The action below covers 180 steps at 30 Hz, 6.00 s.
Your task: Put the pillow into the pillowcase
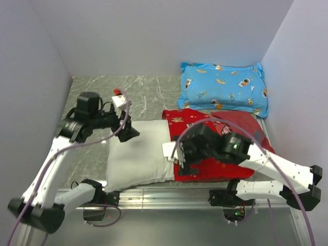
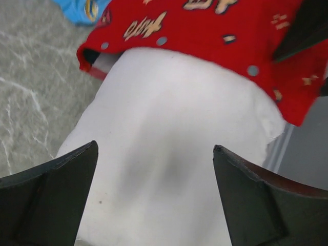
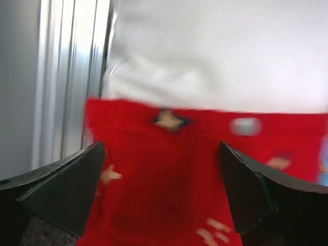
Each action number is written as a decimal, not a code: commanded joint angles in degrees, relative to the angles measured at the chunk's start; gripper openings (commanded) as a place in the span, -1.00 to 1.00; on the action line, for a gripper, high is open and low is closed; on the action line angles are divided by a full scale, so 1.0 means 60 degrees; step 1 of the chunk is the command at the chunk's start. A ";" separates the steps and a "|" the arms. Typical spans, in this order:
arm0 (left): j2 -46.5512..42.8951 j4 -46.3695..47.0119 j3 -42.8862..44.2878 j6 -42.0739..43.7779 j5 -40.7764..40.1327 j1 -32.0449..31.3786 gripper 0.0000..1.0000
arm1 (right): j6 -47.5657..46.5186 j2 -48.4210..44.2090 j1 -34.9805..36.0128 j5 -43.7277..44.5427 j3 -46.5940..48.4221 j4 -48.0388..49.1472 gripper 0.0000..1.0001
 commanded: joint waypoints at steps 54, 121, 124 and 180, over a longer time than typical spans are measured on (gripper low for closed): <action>-0.0882 0.6940 -0.3534 -0.4539 0.0436 -0.0193 -0.99 | 1.0794 0.6830 -0.2995 -0.3725 0.8489 0.2907 -1.00; -0.0223 0.4802 -0.4150 -0.4937 -0.1821 0.1711 -0.99 | 0.0069 -0.1920 -1.2562 0.4266 0.0020 -0.3051 0.88; -0.0238 0.4612 -0.4092 -0.4673 -0.1807 0.1711 -0.99 | 0.0932 -0.0537 -1.2460 0.1864 0.2815 -0.3154 0.92; 0.0436 0.6849 -0.3960 -0.6649 -0.1206 0.2048 -0.99 | 0.4434 0.8363 -0.6425 0.0907 1.1066 -0.0886 -1.00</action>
